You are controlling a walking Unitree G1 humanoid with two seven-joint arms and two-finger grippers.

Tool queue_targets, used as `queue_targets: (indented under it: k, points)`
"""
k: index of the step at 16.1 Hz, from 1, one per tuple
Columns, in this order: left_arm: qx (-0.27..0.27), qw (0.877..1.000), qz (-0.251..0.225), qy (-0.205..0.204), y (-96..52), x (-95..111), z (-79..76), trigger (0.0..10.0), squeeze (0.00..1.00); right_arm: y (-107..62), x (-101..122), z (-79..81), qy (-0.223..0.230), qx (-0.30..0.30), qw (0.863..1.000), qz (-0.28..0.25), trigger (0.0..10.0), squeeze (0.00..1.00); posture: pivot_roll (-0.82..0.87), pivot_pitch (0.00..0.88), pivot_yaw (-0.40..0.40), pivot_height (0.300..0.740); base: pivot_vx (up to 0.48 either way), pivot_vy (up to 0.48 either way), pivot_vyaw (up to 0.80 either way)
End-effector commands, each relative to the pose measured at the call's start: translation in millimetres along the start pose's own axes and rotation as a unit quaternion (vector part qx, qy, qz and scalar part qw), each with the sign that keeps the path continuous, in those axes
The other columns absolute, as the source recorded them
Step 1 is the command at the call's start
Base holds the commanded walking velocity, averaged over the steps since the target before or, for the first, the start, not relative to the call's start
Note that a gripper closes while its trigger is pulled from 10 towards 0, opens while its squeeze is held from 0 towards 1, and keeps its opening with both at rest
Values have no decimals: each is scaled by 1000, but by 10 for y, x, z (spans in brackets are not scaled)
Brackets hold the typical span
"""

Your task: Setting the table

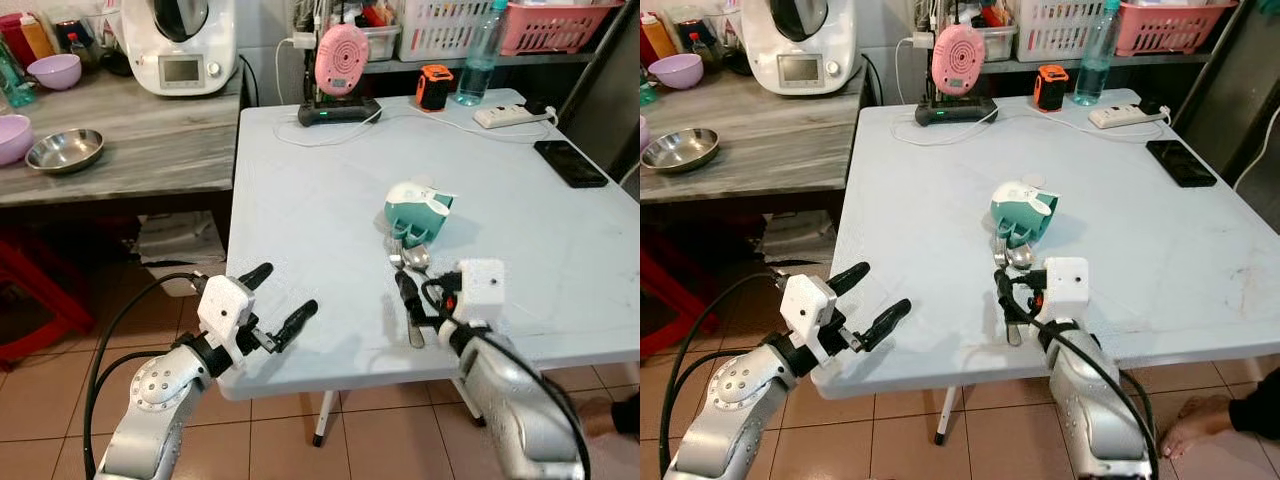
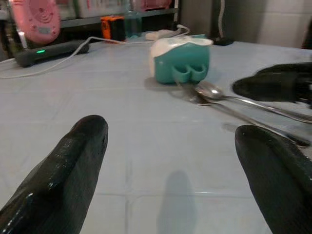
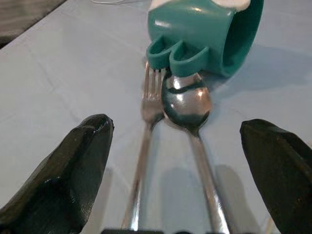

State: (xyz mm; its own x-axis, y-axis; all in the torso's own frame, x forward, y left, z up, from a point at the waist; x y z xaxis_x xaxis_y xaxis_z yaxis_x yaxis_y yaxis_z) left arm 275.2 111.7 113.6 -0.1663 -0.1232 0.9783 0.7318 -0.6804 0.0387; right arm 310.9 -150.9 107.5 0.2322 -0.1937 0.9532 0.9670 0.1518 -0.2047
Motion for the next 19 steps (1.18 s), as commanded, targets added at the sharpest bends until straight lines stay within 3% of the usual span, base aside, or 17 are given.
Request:
queue_targets:
  k: [1, 13, 14, 15, 19]
  points:
    - [-13, 1000, -2, 4, -4, 37, 0, 10000, 0, 44, 24, 2, 0, 3, 1000, 7, 10000, 0, -45, 64, 27, 740, 0, 0, 0]
    - [-36, 999, 5, 8, -14, 28, -25, 10000, 0, 268, -160, 275, -9, 55, 995, 79, 10000, 0, -44, 80, 24, 740, 0, 0, 0]
    - [-37, 999, 3, 7, -10, 32, -33, 10000, 0, 272, -195, 255, -11, 46, 995, 87, 1843, 0, -43, 82, 22, 740, 0, 0, 0]
    - [-38, 999, 2, 7, -8, 35, -35, 10000, 0, 273, -205, 243, -10, 42, 995, 88, 0, 0, -43, 82, 22, 740, 0, 0, 0]
    - [-41, 999, 0, 4, -3, 36, -53, 10000, 0, 273, -250, 131, -8, 16, 995, 101, 0, 0, -43, 83, 19, 740, 0, 0, 0]
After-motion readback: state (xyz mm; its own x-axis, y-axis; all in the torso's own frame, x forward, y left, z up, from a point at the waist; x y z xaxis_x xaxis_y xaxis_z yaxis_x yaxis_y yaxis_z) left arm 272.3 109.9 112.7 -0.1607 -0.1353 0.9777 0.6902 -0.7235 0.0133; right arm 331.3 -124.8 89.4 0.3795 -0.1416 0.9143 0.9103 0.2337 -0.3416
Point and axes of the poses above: a point about 5 cm out from each wrist's last joint towards the gripper, its own y axis pointing out of the wrist towards the gripper, its own x axis along the axis of the wrist's last joint, z = x × y, the point moved 3 cm from there along y, pointing out of the wrist towards the gripper, and after that the axes turned 8 degrees about y, right-handed, at the moved point
